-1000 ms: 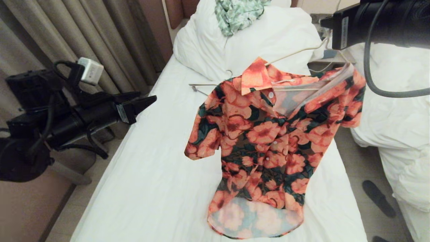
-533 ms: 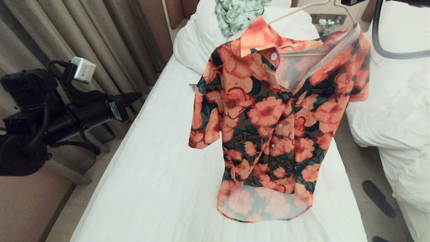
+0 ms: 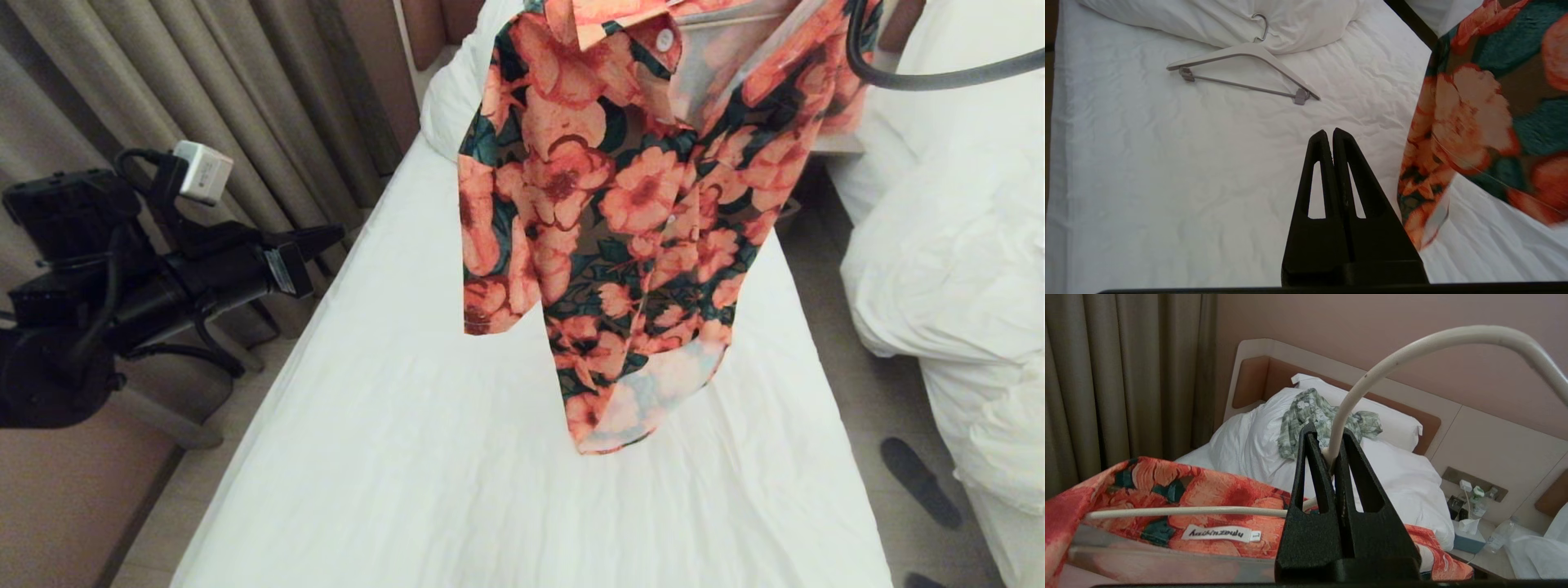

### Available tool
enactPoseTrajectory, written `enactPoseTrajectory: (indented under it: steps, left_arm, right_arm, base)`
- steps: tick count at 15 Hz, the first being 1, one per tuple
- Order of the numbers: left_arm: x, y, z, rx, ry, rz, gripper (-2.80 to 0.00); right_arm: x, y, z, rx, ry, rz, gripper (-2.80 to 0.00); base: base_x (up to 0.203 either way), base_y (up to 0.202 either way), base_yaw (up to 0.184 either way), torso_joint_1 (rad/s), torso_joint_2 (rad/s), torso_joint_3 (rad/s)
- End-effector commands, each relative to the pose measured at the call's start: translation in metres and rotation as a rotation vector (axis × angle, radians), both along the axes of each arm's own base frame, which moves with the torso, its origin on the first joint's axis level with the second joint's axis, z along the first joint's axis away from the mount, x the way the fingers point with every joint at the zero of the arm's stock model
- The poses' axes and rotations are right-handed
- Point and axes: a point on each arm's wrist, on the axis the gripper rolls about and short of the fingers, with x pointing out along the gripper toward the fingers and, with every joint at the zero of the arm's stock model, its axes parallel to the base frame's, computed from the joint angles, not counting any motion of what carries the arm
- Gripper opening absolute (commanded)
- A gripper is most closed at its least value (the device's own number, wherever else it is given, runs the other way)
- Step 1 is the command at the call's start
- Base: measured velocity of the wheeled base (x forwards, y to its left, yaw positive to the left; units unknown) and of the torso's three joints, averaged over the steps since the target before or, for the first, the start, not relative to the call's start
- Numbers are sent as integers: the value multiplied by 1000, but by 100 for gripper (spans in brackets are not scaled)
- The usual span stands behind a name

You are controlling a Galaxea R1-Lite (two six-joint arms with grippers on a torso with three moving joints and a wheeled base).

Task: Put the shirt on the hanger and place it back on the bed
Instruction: Take the clothes hanger out of the clothes

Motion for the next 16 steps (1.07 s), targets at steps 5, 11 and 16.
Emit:
enactPoseTrajectory:
  steps: [5, 11, 16]
  left_arm:
    - [3, 1, -3, 3, 2, 0, -280]
    - [4, 2, -3, 2, 2, 3, -280]
    - [4, 2, -1, 2, -15, 3, -280]
  right_arm:
    - [3, 2, -2, -5, 3, -2, -280]
    - [4, 2, -3, -8, 9, -7, -280]
    - [4, 3, -3, -10, 13, -7, -280]
  base:
    - [0, 0, 0, 0, 0, 0]
    - [0, 0, 0, 0, 0, 0]
    - [0, 0, 0, 0, 0, 0]
